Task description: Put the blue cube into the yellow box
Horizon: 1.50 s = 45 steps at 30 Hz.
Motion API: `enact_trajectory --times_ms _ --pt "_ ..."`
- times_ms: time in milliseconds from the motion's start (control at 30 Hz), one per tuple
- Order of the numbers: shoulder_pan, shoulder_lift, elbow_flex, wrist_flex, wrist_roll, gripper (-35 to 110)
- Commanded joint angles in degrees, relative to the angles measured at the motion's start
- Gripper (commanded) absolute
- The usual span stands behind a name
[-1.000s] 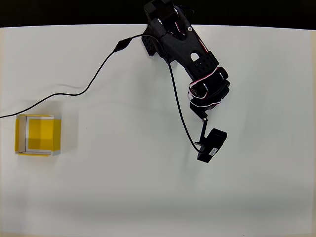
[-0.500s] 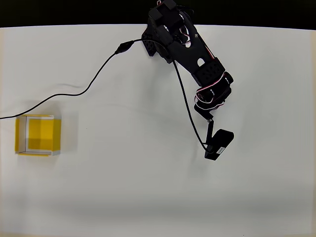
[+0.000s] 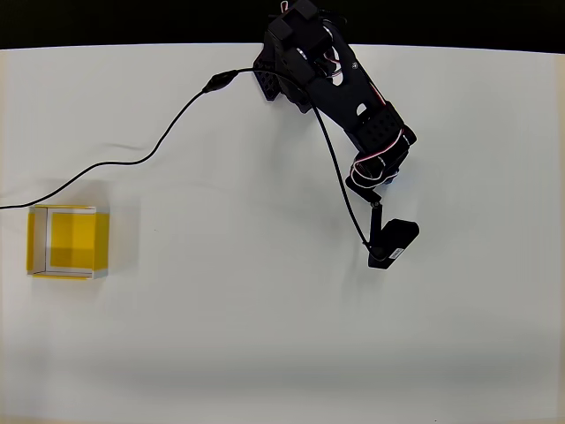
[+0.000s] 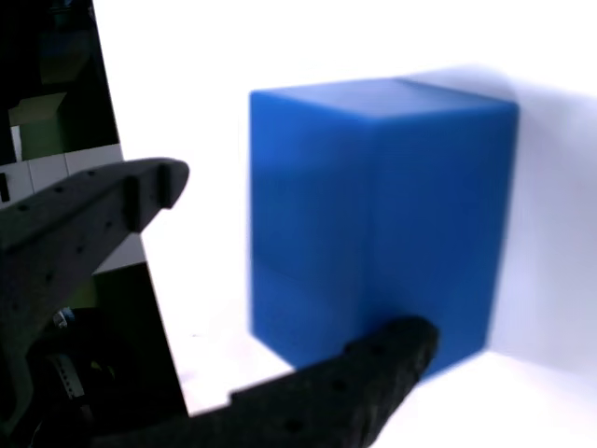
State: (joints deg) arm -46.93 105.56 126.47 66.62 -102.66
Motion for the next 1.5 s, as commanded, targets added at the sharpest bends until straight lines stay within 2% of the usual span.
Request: enact_trajectory --times_ms 0,467,1000,1167,1467 --pt "-0.8 1.5 -0.3 -1.9 -1.4 45" --pt "1.1 -1.0 3.3 -10.4 -3.1 41" --pt "5.6 -0.5 6.6 -19.2 -3.9 19" --pt "11.9 0.6 6.9 -23.4 -7.0 19" --pt "31.5 2.3 -1.5 -29.4 -13.5 18"
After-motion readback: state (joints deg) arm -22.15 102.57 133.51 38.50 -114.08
